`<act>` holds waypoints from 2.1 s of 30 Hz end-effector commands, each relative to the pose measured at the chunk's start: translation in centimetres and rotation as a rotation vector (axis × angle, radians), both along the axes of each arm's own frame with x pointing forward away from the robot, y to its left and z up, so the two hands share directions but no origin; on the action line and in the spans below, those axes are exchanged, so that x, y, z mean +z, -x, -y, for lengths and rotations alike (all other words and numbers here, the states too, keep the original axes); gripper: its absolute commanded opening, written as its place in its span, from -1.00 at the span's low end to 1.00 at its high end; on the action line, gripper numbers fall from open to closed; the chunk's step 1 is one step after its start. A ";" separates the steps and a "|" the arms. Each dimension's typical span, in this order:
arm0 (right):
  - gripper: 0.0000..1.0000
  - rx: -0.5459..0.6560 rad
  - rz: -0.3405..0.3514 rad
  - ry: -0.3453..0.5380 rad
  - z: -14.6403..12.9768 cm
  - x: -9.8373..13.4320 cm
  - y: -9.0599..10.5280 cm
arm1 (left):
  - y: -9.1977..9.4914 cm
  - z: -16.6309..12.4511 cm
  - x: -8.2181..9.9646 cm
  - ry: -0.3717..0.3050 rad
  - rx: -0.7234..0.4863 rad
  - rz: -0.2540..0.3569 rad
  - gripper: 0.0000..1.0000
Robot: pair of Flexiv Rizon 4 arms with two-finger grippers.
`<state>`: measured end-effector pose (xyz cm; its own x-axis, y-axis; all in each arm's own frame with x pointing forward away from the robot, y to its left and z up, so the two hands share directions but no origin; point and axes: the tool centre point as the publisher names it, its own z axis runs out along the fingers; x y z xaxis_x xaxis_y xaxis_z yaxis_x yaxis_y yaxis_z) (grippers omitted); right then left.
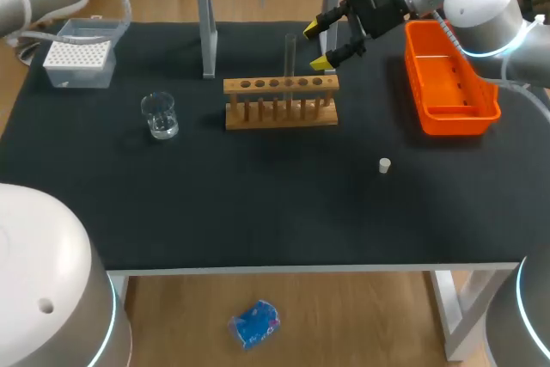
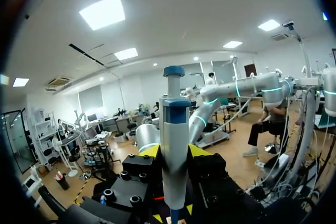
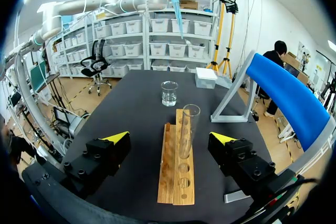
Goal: Invert the test tube, pick up the pipette, mount the tip to pipette, aspirate from beaker and dispense into the tube, eject the tip, return the pipette, and cap with the stopper.
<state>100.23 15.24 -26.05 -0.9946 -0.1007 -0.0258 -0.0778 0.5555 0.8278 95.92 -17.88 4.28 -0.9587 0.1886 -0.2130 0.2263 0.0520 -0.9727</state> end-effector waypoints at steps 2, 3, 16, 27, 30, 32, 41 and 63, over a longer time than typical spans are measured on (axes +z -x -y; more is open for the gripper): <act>1.00 0.002 0.000 0.002 0.0 0.0 -0.1 | -0.5 1.3 -0.5 0.002 -0.010 -0.001 -1.00; 1.00 0.002 0.000 0.002 0.0 0.0 -0.1 | -0.6 1.5 -0.7 0.002 -0.014 -0.003 -1.00; 1.00 0.002 0.000 0.002 0.0 0.0 -0.1 | -1.1 3.9 -2.4 0.010 -0.054 -0.041 -1.00; 1.00 0.002 0.000 0.002 0.0 0.0 -0.1 | -1.5 4.3 -3.4 -0.002 -0.064 -0.059 -1.00; 1.00 0.002 0.000 0.002 0.0 0.0 -0.1 | -1.5 4.3 -3.4 -0.002 -0.064 -0.059 -1.00; 1.00 0.002 0.000 0.002 0.0 0.0 -0.1 | -1.5 4.3 -3.4 -0.002 -0.064 -0.059 -1.00; 1.00 0.002 0.000 0.002 0.0 0.0 -0.1 | -1.5 4.3 -3.4 -0.002 -0.064 -0.059 -1.00; 1.00 0.002 0.000 0.002 0.0 0.0 -0.1 | -3.0 5.3 -4.6 0.004 -0.079 -0.107 -1.00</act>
<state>100.24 15.24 -26.04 -0.9946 -0.1007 -0.0258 -0.0778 0.5556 0.8278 98.22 -22.87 -0.19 -0.9623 0.2464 -0.1147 0.1267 0.0330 -0.9914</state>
